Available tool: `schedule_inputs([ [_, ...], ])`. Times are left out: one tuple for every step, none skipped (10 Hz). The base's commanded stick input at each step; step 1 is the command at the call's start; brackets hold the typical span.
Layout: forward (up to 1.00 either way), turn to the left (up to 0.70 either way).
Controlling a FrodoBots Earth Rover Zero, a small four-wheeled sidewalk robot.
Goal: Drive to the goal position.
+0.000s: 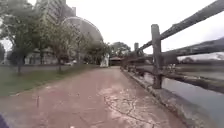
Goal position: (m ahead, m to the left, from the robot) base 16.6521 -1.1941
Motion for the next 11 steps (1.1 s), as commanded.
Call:
schedule_inputs([
  [1.00,0.10],
  [1.00,0.04],
  [1.00,0.00],
  [1.00,0.00],
  [1.00,0.03],
  [1.00,0.07],
  [1.00,0.09],
  [1.00,0.07],
  [1.00,0.00],
  [1.00,0.00],
  [1.00,0.10],
])
